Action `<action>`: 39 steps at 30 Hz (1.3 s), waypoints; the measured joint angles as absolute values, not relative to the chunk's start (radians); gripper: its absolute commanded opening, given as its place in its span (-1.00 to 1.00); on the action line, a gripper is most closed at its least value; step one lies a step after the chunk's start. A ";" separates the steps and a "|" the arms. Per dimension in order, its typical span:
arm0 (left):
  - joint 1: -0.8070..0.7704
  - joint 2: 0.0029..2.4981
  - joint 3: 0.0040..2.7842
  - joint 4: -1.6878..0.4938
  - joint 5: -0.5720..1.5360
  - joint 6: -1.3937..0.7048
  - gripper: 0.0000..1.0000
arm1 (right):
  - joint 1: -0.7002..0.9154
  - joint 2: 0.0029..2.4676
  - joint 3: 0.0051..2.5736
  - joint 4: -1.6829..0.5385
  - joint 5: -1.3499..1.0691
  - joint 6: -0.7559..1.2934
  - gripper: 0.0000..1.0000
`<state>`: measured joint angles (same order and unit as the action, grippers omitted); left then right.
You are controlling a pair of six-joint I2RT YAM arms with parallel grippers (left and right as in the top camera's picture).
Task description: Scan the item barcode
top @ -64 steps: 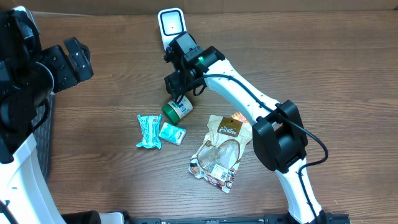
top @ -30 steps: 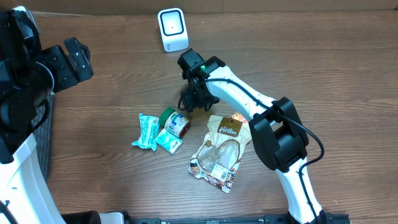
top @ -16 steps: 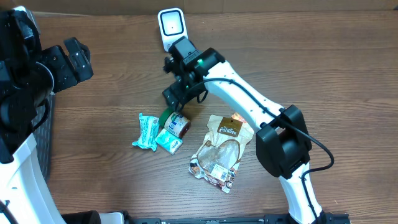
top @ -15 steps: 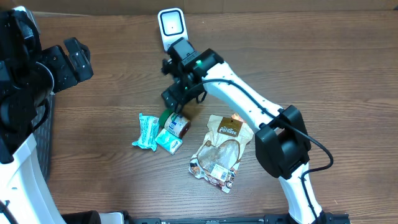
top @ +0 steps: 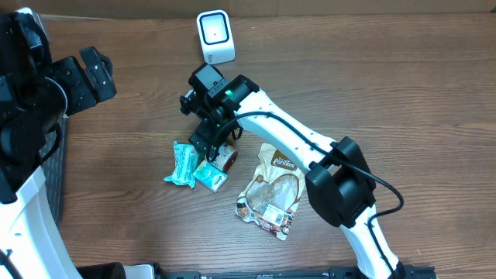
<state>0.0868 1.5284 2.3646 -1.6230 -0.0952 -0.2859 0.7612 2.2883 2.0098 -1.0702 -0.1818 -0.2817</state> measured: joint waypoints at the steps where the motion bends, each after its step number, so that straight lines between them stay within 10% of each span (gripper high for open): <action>1: 0.087 1.528 2.365 -1.623 -0.095 -0.286 0.99 | 0.762 2.296 2.010 -1.070 -0.182 -0.285 0.96; 26: 0.087 1.528 2.365 -1.623 -0.095 -0.286 0.99 | 0.780 2.382 1.985 -0.987 -0.176 -0.293 0.32; 35: 0.087 1.528 2.365 -1.623 -0.095 -0.286 0.99 | 0.779 2.382 1.985 -0.950 -0.176 -0.292 -0.46; 39: 0.087 1.528 2.365 -1.623 -0.095 -0.286 0.99 | 0.779 2.382 1.985 -0.947 -0.176 -0.292 -0.50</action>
<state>0.0868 1.5284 2.3646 -1.6234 -0.0948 -0.2859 0.7788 2.3817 1.9854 -0.9466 -0.1761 -0.2924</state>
